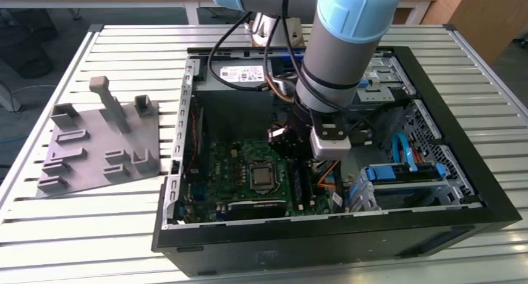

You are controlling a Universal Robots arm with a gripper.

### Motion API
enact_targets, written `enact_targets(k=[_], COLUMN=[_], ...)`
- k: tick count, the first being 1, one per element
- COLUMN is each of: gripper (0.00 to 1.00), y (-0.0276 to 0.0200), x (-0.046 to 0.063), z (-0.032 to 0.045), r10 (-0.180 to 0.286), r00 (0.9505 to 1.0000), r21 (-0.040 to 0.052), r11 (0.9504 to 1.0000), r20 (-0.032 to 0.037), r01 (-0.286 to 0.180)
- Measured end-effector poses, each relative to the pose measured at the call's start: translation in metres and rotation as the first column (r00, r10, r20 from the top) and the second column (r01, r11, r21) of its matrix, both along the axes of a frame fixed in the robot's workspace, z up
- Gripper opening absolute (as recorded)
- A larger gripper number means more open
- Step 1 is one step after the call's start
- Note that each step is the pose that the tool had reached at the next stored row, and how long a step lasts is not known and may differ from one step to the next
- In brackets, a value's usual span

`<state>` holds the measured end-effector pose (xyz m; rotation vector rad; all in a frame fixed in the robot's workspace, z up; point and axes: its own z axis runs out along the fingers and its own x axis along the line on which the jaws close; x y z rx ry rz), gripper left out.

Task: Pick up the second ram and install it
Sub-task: 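Insert the second ram into the second slot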

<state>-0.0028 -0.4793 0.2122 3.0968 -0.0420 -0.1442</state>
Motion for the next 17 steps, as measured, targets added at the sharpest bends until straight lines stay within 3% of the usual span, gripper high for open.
enact_targets(k=[17], gripper=[0.14], y=[-0.0001], x=[0.0016], z=[0.0004], r10=[0.017], r00=[0.9999], r21=[-0.0009], r11=[0.9999], r20=[-0.0029], r01=[-0.017])
